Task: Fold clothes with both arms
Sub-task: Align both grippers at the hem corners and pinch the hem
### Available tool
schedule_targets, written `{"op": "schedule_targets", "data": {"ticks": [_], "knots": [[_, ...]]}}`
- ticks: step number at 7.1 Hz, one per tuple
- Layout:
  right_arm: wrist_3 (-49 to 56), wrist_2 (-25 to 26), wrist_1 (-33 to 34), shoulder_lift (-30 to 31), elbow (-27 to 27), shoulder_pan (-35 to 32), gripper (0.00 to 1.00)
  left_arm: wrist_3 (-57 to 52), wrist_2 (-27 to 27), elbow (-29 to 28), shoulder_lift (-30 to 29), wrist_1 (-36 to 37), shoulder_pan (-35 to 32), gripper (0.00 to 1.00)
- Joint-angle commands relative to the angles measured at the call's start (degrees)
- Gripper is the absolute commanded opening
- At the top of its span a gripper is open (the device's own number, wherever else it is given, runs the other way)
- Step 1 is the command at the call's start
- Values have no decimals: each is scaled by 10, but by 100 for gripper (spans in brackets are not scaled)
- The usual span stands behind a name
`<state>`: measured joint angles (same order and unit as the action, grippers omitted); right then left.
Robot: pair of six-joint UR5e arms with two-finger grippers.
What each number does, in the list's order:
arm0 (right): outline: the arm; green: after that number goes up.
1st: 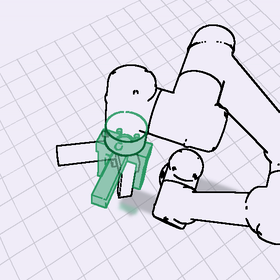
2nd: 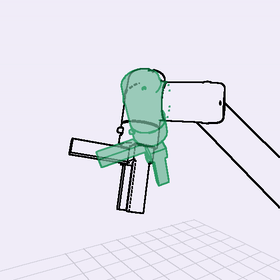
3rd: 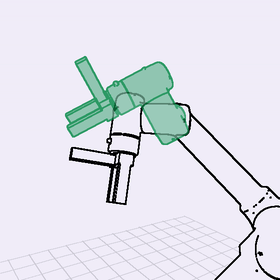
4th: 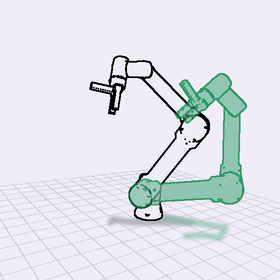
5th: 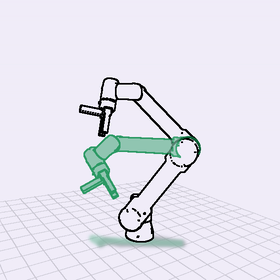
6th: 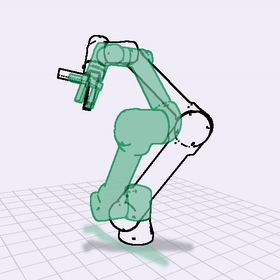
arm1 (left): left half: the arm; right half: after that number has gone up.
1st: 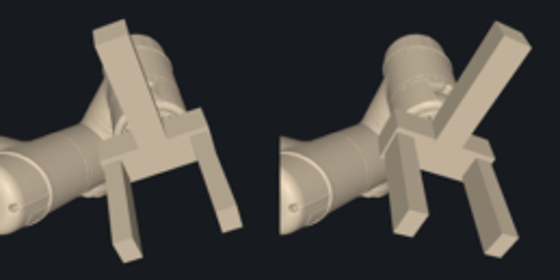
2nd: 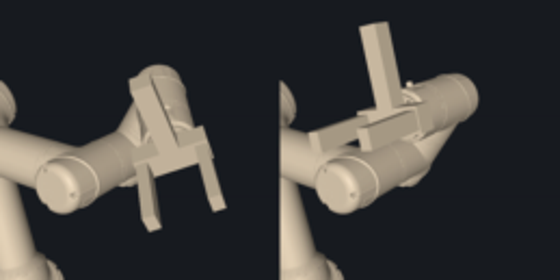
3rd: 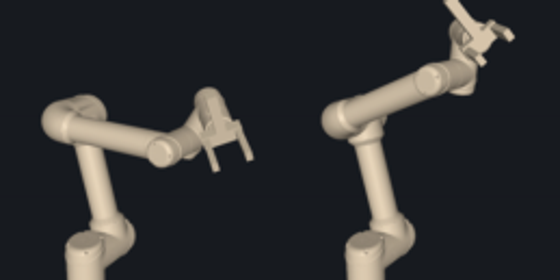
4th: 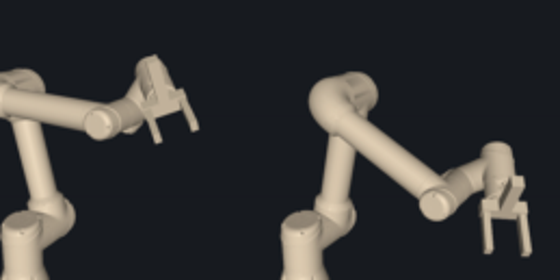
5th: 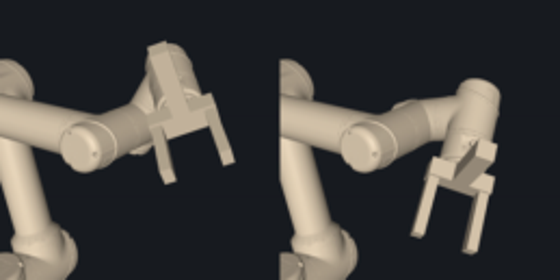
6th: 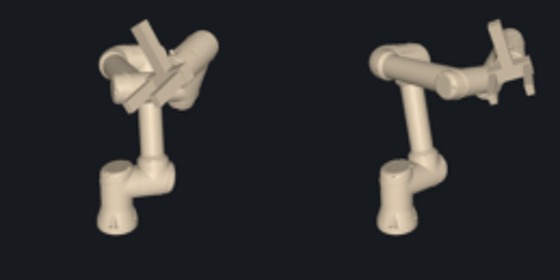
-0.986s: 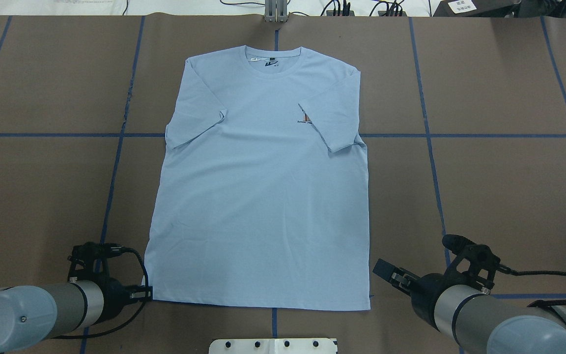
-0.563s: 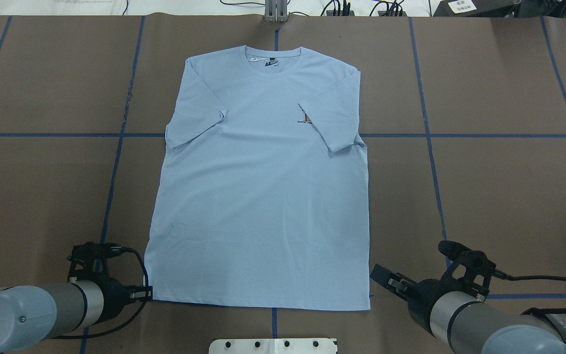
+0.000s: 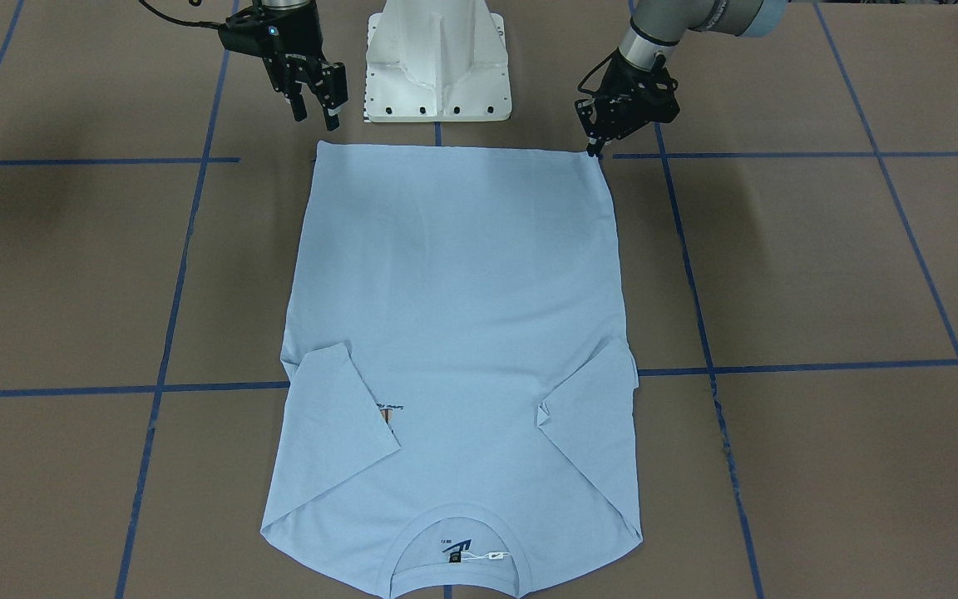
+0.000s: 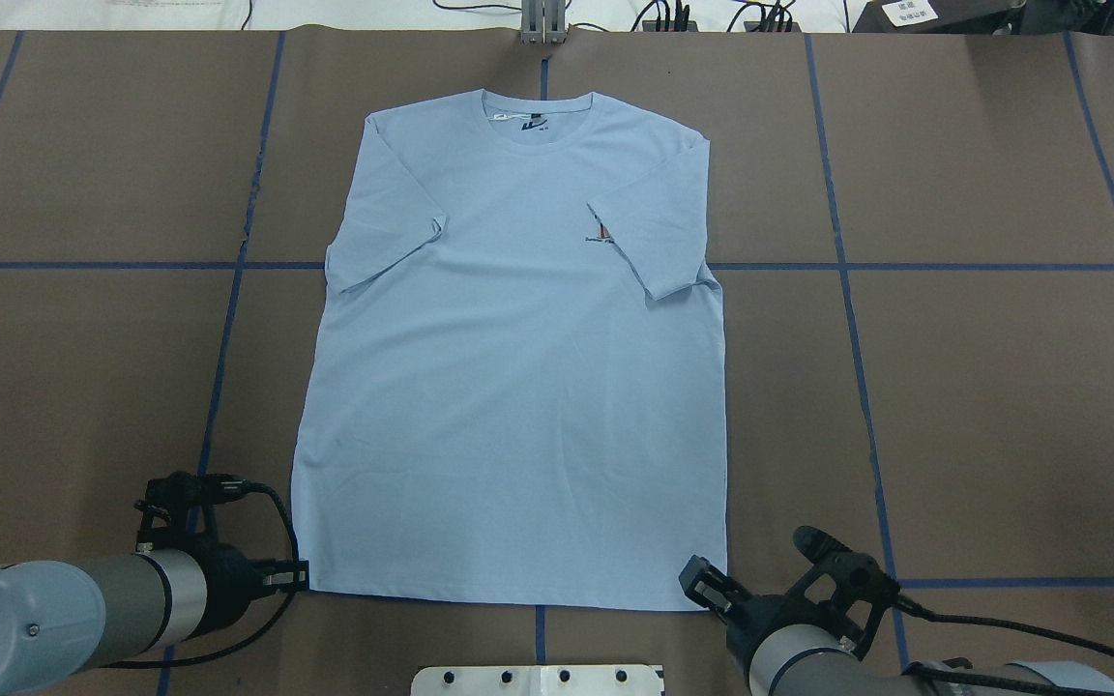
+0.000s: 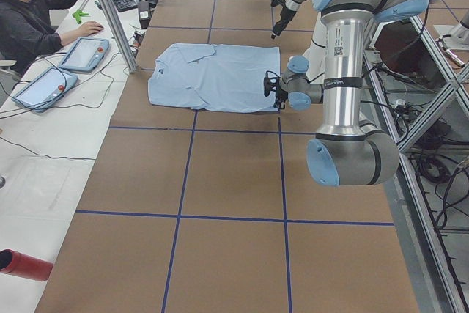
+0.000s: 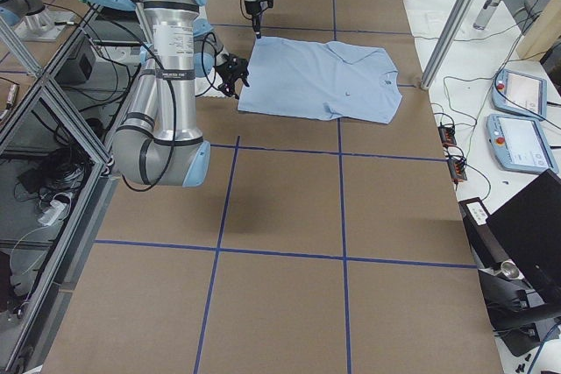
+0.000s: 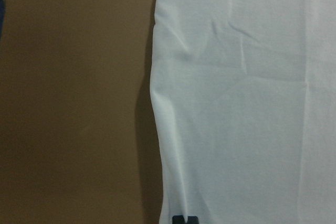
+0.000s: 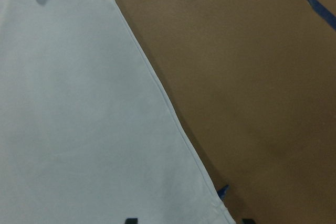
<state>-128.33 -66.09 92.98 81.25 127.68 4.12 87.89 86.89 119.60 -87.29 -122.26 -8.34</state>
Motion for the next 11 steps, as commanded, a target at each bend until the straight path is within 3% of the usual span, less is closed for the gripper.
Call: {"op": "schedule_targets", "data": {"ticks": [1, 3, 6, 11], "knots": [[-25, 1, 26, -13, -30, 11, 69, 1, 0, 8, -1, 0, 0, 0], [-25, 7, 26, -15, -46, 14, 68, 1, 0, 12, 0, 0, 0, 0], [-25, 15, 20, -19, -63, 16, 55, 1, 1, 15, 1, 0, 0, 0], [-17, 25, 19, -20, -67, 16, 45, 1, 1, 15, 1, 0, 0, 0]]}}
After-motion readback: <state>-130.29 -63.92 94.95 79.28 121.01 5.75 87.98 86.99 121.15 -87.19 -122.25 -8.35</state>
